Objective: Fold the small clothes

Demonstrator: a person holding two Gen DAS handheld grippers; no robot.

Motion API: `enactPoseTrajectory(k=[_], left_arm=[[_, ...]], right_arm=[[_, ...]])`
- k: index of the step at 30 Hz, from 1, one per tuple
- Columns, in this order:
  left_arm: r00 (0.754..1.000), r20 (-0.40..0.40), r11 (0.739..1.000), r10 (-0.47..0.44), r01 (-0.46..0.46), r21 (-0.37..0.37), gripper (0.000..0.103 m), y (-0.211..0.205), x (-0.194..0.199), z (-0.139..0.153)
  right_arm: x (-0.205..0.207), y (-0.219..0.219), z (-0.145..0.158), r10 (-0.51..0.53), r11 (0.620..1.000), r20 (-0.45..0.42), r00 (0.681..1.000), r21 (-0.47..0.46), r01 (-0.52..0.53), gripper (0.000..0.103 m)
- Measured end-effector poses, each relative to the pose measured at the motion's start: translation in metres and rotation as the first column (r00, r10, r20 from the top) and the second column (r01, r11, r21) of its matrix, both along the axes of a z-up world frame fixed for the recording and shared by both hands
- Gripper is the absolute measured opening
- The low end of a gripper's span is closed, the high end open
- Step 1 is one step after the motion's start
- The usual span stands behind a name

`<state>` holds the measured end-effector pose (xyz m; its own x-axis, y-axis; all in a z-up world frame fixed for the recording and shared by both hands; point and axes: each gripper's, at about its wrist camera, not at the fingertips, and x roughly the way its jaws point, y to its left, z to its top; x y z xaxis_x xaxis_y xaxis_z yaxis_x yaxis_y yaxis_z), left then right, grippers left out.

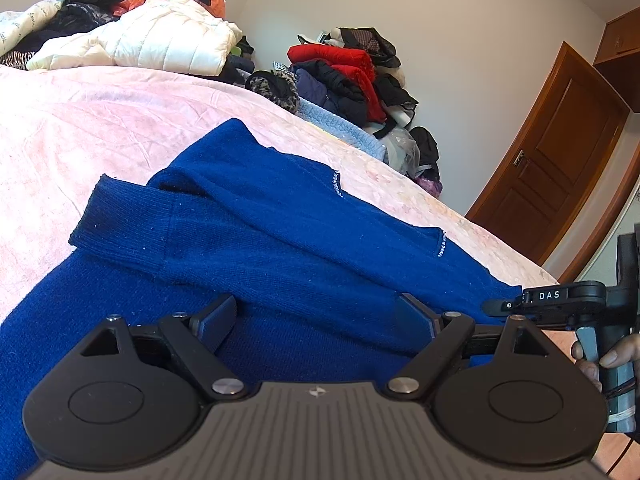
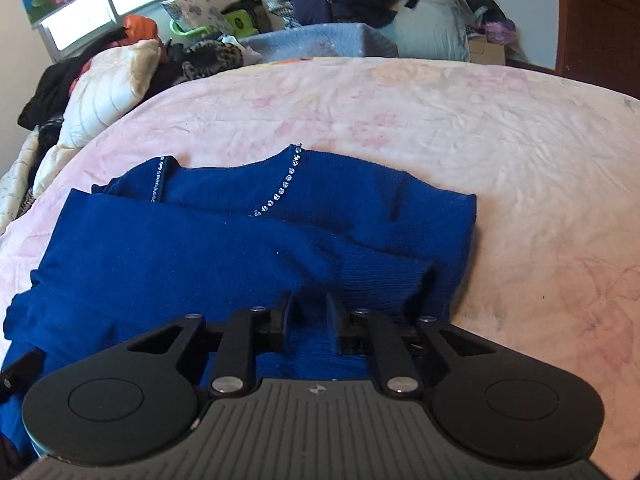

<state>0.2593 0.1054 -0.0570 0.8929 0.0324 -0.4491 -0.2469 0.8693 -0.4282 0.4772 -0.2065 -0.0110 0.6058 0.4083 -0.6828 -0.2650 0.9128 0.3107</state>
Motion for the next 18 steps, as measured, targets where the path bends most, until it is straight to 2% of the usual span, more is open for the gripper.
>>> enactPoseTrajectory(k=[1,3,6,7,8,9,11,12,16,18], left_arm=[[1.0,0.0,1.0,0.0,0.0,0.001,0.088,0.0,0.0,0.0],[1.0,0.0,1.0,0.0,0.0,0.001,0.088,0.0,0.0,0.0],[1.0,0.0,1.0,-0.001,0.001,-0.003,0.088,0.0,0.0,0.0],[1.0,0.0,1.0,-0.001,0.001,-0.003,0.088,0.0,0.0,0.0],[1.0,0.0,1.0,-0.001,0.001,-0.003,0.088,0.0,0.0,0.0],[1.0,0.0,1.0,0.0,0.0,-0.003,0.088,0.0,0.0,0.0],[1.0,0.0,1.0,0.0,0.0,-0.003,0.088,0.0,0.0,0.0],[1.0,0.0,1.0,0.0,0.0,-0.002,0.088,0.0,0.0,0.0],[1.0,-0.001,1.0,-0.001,0.001,-0.002,0.088,0.0,0.0,0.0],[1.0,-0.002,1.0,-0.001,0.001,-0.003,0.088,0.0,0.001,0.0]], right_arm=[[0.001,-0.006,-0.003,-0.015,0.999,-0.021,1.0,0.035,0.016,0.016],[0.001,-0.011,-0.005,-0.02,0.999,-0.035,0.999,0.034,0.022,0.006],[-0.002,-0.008,0.001,-0.022,1.0,-0.036,0.999,-0.006,0.022,0.004],[-0.008,-0.004,0.007,-0.031,0.999,-0.012,0.999,-0.037,0.031,0.006],[-0.016,0.001,0.013,-0.022,0.998,0.025,0.999,-0.054,0.023,0.021],[-0.024,0.006,0.018,-0.005,0.998,0.06,0.998,-0.066,0.009,0.023],[-0.04,0.015,0.023,0.045,0.996,0.116,0.992,-0.08,-0.036,0.04],[-0.042,0.018,0.022,0.069,0.994,0.117,0.991,-0.092,-0.059,0.043],[-0.039,0.02,0.002,0.095,0.987,0.047,0.994,-0.135,-0.087,0.04],[-0.041,0.011,-0.002,0.097,0.992,0.076,0.992,-0.091,-0.09,0.039]])
